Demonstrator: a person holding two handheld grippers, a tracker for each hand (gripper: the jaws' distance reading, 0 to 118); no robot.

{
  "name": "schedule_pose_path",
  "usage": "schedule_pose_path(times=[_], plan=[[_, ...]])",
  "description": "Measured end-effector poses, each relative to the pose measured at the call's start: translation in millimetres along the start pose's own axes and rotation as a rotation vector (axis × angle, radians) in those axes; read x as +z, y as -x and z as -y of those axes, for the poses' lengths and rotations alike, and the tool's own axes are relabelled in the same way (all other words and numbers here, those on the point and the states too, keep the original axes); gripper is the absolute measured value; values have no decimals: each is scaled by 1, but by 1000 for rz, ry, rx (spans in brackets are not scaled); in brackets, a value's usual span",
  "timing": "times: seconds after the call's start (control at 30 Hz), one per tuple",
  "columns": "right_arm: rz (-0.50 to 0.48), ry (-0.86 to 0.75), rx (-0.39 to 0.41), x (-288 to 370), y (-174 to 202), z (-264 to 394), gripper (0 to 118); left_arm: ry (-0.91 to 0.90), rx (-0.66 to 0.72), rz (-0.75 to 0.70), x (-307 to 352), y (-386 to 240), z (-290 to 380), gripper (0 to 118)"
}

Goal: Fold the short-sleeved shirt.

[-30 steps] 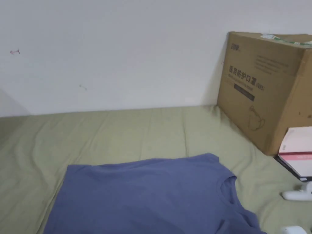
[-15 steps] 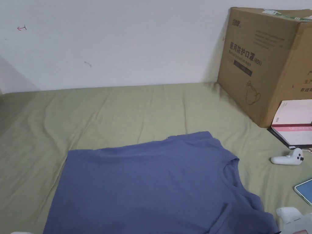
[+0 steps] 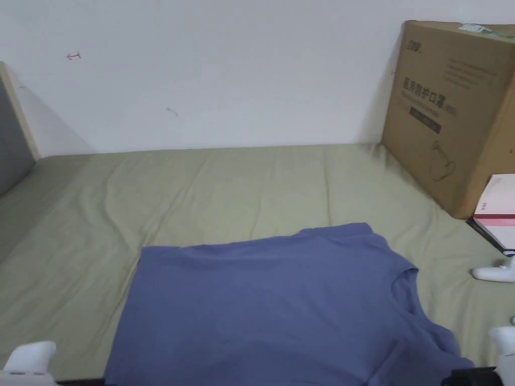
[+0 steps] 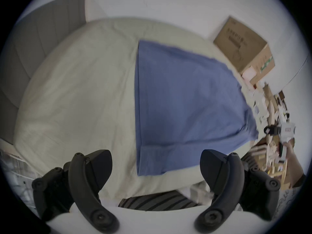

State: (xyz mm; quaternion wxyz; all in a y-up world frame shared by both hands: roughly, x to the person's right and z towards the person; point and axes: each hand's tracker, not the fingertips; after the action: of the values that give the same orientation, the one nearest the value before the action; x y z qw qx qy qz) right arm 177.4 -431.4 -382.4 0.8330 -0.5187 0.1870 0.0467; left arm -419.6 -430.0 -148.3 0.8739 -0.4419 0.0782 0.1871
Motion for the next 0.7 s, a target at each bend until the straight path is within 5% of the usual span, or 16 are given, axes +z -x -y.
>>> schedule_pose_path(times=[0.13,0.27,0.33,0.43,0.53,0.7], plan=[[-140,-290,-9,39,27,-7,106,-305,29,-41,46,-21,-6,106],[-259,-738,-21,73,62,6,92,-627,-8,-65,74,-54,7,85],[-242,-891,-17,78,81,11,69,-726,-7,-38,73,-62,12,57],[-108,-983,-10,75,115,13,1,-829,-67,-112,67,-85,18,2],[-195,-960,-22,61,117,2,0,-850,-155,-108,57,-102,14,0],[-199,-956,-40,68,117,-4,0,-806,-203,-81,61,-111,-4,0]])
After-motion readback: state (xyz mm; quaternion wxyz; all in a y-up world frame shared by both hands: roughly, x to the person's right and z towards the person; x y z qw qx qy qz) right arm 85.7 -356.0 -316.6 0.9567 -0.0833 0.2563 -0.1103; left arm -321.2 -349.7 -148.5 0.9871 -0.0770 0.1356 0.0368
